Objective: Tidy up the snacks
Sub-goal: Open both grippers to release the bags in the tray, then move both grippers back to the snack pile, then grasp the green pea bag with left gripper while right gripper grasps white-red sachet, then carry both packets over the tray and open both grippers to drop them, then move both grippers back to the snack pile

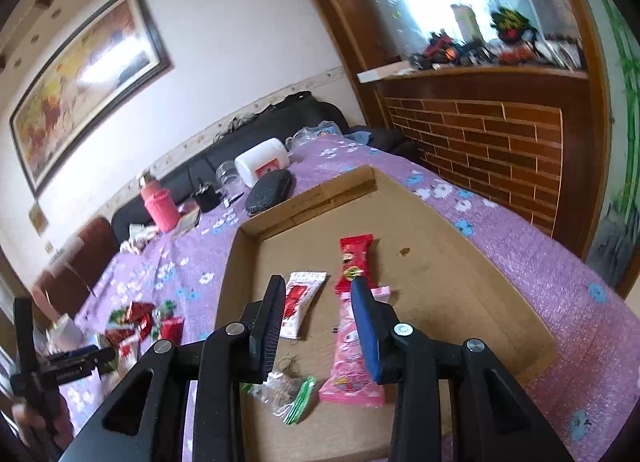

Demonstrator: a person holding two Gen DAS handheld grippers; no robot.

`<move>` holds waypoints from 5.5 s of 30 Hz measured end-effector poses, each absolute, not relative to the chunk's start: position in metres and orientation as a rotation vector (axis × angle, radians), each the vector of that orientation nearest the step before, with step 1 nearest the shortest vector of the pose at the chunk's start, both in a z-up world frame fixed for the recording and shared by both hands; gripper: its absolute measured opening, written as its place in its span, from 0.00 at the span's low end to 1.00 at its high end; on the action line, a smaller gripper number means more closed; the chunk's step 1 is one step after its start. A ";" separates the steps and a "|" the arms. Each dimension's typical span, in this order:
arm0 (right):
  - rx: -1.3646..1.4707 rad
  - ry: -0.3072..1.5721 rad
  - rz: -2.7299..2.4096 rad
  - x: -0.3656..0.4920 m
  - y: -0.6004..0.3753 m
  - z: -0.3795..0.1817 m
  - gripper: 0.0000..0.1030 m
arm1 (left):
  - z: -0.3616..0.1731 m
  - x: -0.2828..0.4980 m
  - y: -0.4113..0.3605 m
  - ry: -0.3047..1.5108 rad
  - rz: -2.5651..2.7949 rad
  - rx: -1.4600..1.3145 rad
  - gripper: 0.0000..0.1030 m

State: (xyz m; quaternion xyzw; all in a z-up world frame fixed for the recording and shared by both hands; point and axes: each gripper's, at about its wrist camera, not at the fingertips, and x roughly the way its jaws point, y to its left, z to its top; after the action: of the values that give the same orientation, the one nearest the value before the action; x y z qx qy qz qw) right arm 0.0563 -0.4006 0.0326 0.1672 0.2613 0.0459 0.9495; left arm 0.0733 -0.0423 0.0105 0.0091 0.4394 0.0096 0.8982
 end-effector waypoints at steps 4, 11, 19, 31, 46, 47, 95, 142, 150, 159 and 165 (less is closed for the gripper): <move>0.254 0.569 0.178 0.052 -0.366 0.046 0.35 | 0.002 0.064 -0.032 0.954 -0.034 0.029 0.58; 0.150 0.714 0.493 0.058 -0.271 0.073 0.38 | -0.004 0.074 -0.036 0.931 -0.094 0.008 0.70; 0.106 0.837 0.607 0.088 -0.200 0.070 0.39 | -0.005 0.078 -0.032 0.922 -0.043 -0.001 0.51; 0.054 1.031 0.636 0.142 -0.146 0.018 0.39 | 0.023 0.066 -0.001 0.835 -0.014 -0.119 0.43; -0.032 0.949 0.602 0.130 -0.138 0.000 0.23 | 0.028 0.063 0.004 0.804 0.001 -0.151 0.43; 0.002 0.924 0.602 0.127 -0.147 0.003 0.23 | 0.028 0.062 0.002 0.800 -0.003 -0.147 0.43; -0.038 0.913 0.508 0.133 -0.162 -0.013 0.25 | 0.017 0.065 -0.029 0.805 -0.047 -0.072 0.43; 0.728 0.846 0.025 0.192 -0.438 0.022 0.22 | 0.022 0.126 -0.278 0.882 -0.403 0.073 0.43; 0.703 0.901 0.031 0.200 -0.441 0.015 0.24 | 0.008 0.132 -0.287 0.906 -0.411 0.067 0.43; 0.685 0.899 0.024 0.198 -0.439 0.019 0.39 | 0.016 0.128 -0.281 0.888 -0.420 0.056 0.46; 0.624 0.732 0.066 0.182 -0.429 0.051 0.49 | 0.033 0.121 -0.267 0.853 -0.419 0.029 0.53</move>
State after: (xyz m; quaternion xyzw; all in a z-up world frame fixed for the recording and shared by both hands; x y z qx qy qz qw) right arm 0.1823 -0.4286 0.0508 0.2999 0.3518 0.0319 0.8862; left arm 0.1210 -0.2670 0.0331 0.0139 0.4107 -0.2019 0.8890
